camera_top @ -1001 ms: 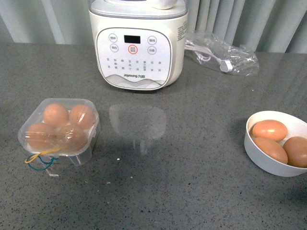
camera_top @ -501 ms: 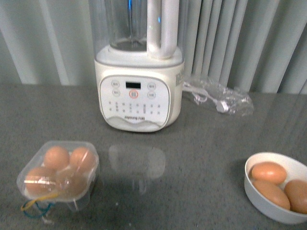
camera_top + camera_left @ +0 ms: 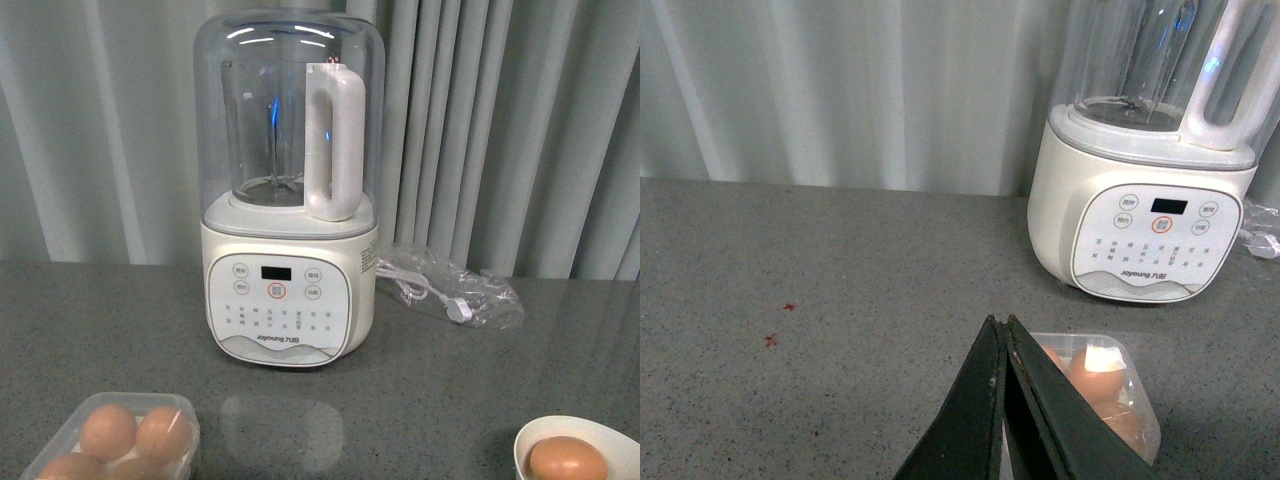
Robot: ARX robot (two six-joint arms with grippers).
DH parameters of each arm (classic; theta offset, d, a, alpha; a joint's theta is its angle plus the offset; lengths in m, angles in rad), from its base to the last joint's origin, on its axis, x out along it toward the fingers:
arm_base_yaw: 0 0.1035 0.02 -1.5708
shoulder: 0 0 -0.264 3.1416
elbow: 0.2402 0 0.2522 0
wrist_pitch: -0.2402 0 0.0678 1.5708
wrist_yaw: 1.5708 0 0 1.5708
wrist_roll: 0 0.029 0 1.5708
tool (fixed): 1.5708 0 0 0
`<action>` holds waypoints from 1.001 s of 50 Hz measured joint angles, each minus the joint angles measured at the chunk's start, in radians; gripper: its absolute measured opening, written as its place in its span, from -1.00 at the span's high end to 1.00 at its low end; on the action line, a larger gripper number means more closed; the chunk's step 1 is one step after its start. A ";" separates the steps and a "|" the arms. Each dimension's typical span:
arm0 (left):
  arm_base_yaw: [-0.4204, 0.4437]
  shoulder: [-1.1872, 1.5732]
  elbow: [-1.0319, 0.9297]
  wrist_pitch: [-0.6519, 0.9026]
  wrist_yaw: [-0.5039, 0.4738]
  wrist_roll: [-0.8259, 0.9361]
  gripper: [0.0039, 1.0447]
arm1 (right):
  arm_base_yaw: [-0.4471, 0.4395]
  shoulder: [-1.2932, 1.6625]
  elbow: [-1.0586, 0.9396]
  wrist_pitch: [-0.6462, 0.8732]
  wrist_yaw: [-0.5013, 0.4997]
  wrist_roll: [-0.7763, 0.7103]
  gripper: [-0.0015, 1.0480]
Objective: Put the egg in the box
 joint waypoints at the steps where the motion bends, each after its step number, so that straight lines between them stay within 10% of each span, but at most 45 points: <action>1: 0.000 -0.014 0.000 -0.013 0.000 0.000 0.94 | 0.000 0.000 0.000 0.000 0.000 0.000 -0.86; 50: 0.000 -0.417 0.000 -0.421 0.000 0.002 0.94 | 0.000 0.000 0.000 0.000 0.000 0.000 -0.86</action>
